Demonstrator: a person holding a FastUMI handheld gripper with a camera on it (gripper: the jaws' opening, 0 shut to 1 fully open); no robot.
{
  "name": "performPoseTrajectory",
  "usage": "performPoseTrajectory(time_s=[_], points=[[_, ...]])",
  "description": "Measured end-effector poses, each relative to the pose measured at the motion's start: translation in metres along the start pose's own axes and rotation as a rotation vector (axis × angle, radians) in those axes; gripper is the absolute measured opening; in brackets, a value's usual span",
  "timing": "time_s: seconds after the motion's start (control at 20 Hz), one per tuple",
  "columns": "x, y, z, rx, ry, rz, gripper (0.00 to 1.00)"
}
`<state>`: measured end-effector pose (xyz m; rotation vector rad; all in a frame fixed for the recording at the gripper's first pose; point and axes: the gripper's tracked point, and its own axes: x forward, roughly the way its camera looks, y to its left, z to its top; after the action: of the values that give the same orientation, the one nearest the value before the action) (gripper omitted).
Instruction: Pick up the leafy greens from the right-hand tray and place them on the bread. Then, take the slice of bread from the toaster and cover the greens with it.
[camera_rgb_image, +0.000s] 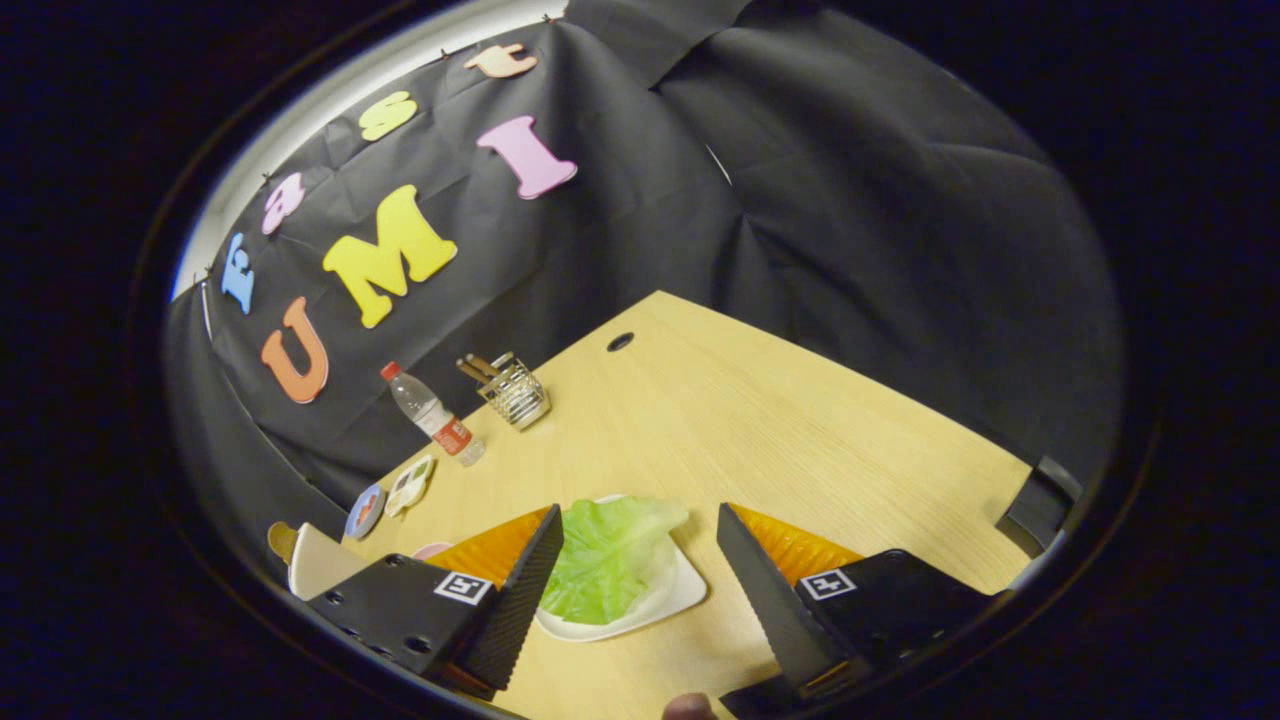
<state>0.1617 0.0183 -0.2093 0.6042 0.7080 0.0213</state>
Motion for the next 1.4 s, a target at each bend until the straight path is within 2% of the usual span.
performPoseTrajectory(time_s=[0.05,0.35,0.45,0.5,0.65,0.75,0.8,0.85,0.9,1.05,1.4], points=[[0.011,-0.002,-0.002,0.010,0.013,-0.008,0.93],[0.044,-0.013,-0.011,0.084,0.099,-0.025,0.92],[0.049,-0.012,-0.006,0.106,0.091,-0.013,0.78],[0.049,-0.014,-0.005,0.106,0.085,-0.015,0.77],[0.050,-0.016,-0.007,0.118,0.111,-0.017,0.51],[0.056,-0.016,-0.012,0.132,0.131,-0.013,0.51],[0.044,-0.018,-0.009,0.149,0.137,-0.017,0.35],[0.054,-0.018,-0.011,0.166,0.143,-0.009,0.20],[0.049,-0.020,-0.009,0.157,0.142,-0.012,0.21],[0.046,-0.018,-0.005,0.131,0.128,-0.003,0.01],[0.022,0.007,0.015,0.111,0.068,0.081,0.00]])
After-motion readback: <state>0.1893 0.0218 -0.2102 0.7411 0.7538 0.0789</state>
